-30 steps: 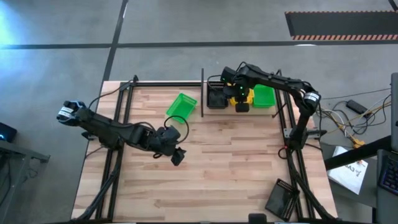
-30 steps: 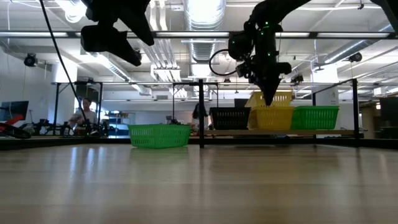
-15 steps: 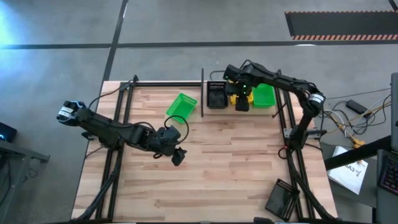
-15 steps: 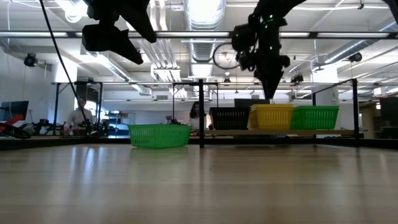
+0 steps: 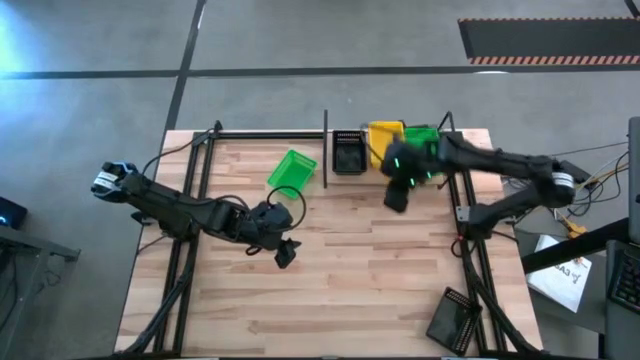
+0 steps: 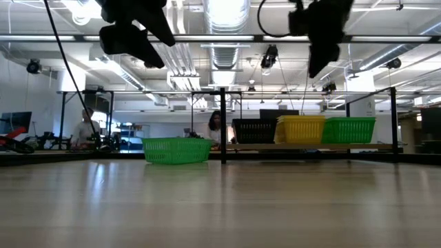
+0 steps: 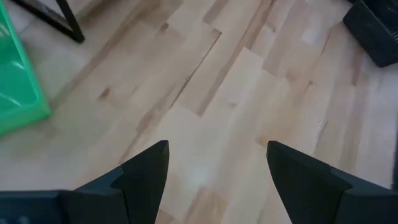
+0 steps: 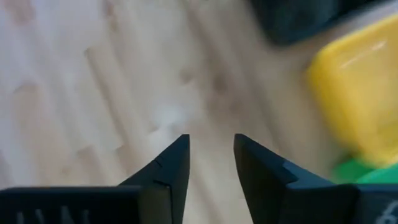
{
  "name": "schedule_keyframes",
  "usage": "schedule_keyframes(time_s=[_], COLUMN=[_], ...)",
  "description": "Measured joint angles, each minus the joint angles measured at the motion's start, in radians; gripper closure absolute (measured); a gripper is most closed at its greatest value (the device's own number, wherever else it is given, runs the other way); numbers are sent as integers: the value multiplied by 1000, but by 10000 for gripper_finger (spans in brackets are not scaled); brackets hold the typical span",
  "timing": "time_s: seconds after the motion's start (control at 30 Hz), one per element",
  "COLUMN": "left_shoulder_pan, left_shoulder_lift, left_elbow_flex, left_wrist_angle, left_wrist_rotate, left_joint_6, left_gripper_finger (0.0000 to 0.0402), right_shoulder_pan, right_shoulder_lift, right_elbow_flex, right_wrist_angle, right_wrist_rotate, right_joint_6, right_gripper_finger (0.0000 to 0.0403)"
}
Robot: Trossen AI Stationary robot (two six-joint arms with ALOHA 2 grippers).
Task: Stack baskets on shelf by color
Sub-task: Stack the black bin on top of the black bins on the shelf
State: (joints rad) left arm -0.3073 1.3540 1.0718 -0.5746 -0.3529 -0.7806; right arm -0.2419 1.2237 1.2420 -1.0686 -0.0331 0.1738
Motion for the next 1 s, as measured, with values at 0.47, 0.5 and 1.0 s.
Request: schedule_keyframes(time_s=[0.47, 0.5, 1.0], left_shoulder_pan=[40, 42, 51], left_shoulder_lift=[0, 0, 0], left_elbow_flex=[-1, -3, -66], left_wrist_angle=[52, 53, 184], left_wrist_rotate=[-24, -24, -22], left_joint_6=[142, 142, 143], left_gripper_finger=[146, 146, 146], right_shoulder_pan=[809, 861, 1304], right_shoulder_lift=[-26, -21, 190], right_elbow_flex=[-221, -225, -218], right_wrist_angle=[133, 167, 357], right_wrist_rotate=[25, 24, -57], right_joint_6=[901, 957, 1283], right_gripper_finger=[308, 308, 278])
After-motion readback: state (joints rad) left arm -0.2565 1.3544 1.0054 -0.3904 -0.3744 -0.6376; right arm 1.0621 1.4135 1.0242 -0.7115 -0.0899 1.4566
